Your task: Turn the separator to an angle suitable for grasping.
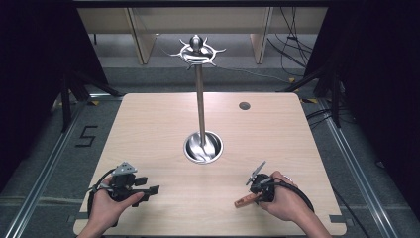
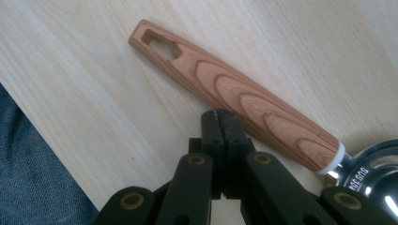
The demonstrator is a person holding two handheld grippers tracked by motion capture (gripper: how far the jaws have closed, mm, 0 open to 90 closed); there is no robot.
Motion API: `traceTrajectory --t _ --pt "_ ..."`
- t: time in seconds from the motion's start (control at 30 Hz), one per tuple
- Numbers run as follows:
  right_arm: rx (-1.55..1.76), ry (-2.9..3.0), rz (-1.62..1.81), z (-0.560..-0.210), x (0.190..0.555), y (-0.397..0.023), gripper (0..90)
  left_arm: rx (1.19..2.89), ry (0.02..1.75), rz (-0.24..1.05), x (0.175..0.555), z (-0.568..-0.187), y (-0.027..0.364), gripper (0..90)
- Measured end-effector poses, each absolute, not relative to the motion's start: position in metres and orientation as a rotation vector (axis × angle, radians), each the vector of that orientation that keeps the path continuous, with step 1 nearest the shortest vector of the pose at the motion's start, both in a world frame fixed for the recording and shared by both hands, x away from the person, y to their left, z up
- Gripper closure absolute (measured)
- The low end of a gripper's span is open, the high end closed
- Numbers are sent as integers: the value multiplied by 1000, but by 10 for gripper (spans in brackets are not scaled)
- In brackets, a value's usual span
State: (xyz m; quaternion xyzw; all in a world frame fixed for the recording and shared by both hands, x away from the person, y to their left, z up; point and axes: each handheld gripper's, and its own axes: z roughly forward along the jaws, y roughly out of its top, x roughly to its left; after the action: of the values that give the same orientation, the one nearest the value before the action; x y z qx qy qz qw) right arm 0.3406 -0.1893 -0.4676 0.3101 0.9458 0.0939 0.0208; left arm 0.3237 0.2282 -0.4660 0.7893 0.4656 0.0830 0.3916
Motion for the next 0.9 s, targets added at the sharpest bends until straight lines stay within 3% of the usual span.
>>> traceTrajectory --t 0.33,0.9 --pt "1062 2885 253 -471 355 -182 900 2013 1167 214 323 -465 228 369" --pt "1358 2705 307 -473 418 -181 900 2014 1166 208 323 -465 229 370"
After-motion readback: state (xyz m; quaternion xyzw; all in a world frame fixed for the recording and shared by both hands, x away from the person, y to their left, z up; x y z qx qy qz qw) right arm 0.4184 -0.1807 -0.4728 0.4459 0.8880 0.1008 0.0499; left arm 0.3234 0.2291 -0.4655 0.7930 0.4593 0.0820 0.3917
